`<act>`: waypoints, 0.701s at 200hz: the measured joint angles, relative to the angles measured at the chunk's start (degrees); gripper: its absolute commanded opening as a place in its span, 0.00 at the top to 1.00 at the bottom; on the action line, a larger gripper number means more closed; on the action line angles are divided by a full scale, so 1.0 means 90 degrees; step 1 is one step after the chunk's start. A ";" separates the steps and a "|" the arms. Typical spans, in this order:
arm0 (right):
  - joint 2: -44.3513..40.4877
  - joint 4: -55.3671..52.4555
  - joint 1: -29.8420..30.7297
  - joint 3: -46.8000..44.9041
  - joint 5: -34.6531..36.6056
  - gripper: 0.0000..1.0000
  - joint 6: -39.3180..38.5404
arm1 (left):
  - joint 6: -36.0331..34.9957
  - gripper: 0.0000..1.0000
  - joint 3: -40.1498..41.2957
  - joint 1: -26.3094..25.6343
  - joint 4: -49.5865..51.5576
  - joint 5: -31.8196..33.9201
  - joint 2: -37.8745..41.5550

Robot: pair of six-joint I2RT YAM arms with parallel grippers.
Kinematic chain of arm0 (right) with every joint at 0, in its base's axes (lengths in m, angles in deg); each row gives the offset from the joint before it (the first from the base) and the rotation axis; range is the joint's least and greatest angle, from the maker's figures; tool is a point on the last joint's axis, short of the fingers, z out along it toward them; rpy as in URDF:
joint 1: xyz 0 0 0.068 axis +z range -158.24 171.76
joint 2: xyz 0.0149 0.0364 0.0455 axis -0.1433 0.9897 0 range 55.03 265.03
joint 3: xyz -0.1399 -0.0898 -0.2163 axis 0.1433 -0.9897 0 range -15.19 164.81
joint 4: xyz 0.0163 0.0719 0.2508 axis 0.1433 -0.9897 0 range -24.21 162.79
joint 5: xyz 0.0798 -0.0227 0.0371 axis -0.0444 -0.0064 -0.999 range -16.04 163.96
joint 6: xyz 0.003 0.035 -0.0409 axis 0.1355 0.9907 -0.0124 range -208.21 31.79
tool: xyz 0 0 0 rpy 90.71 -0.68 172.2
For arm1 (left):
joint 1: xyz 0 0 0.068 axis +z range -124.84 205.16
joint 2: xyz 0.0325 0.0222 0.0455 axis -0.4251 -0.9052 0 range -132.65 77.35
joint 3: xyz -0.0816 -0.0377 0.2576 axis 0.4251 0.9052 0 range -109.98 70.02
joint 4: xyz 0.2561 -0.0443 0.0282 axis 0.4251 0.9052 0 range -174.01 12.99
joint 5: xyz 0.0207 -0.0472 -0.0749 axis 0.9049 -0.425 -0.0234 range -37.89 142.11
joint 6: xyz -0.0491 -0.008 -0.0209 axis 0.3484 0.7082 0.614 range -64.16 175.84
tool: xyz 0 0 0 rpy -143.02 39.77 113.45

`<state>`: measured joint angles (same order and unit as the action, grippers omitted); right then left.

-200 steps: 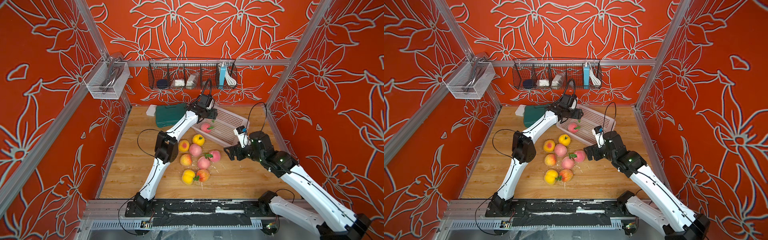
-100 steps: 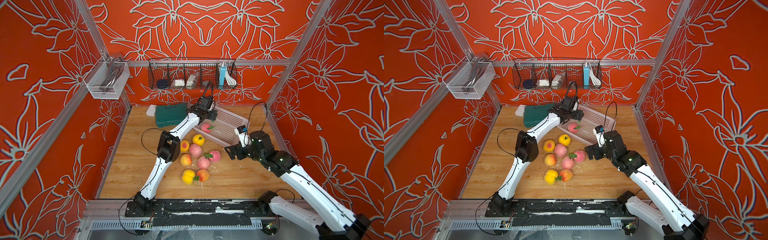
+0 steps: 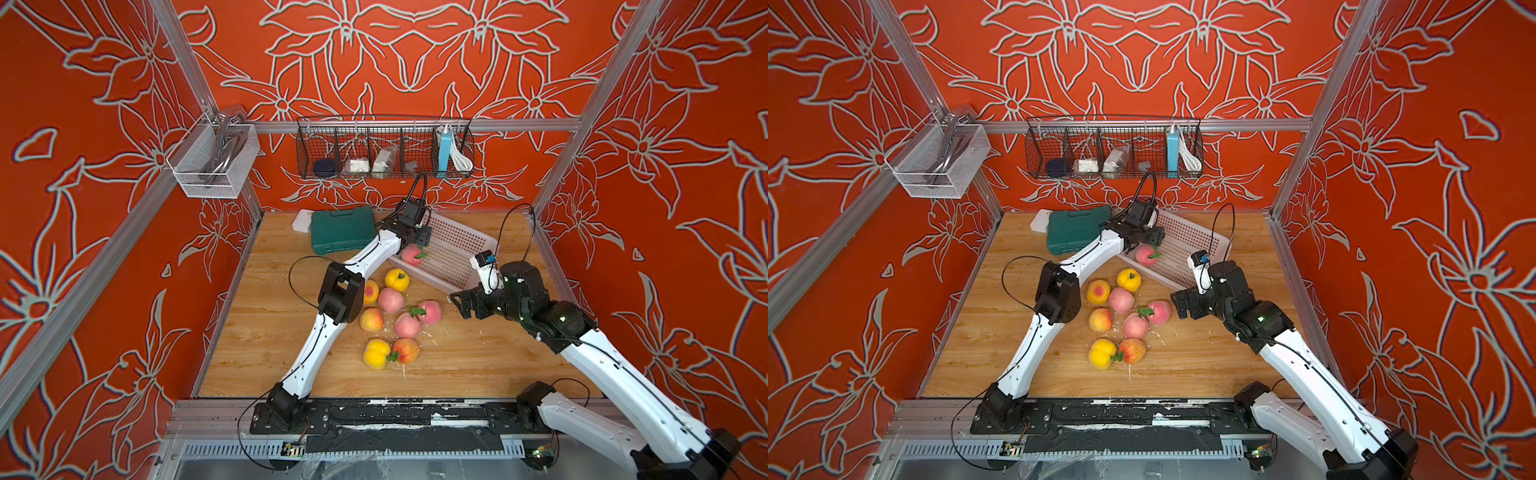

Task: Put the peaches into the basket
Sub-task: Place the peach in the basket.

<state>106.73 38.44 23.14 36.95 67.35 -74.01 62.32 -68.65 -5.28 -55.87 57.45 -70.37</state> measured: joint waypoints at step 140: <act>0.0131 0.0053 -0.0114 -0.0066 -0.0061 0.01 -0.0070 | -0.0063 0.26 0.0000 0.0000 -0.0260 0.0119 -0.0197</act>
<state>107.91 38.92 22.11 36.36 66.80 -74.65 61.75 -68.65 -5.28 -58.21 58.52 -72.14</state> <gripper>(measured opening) 0.992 0.737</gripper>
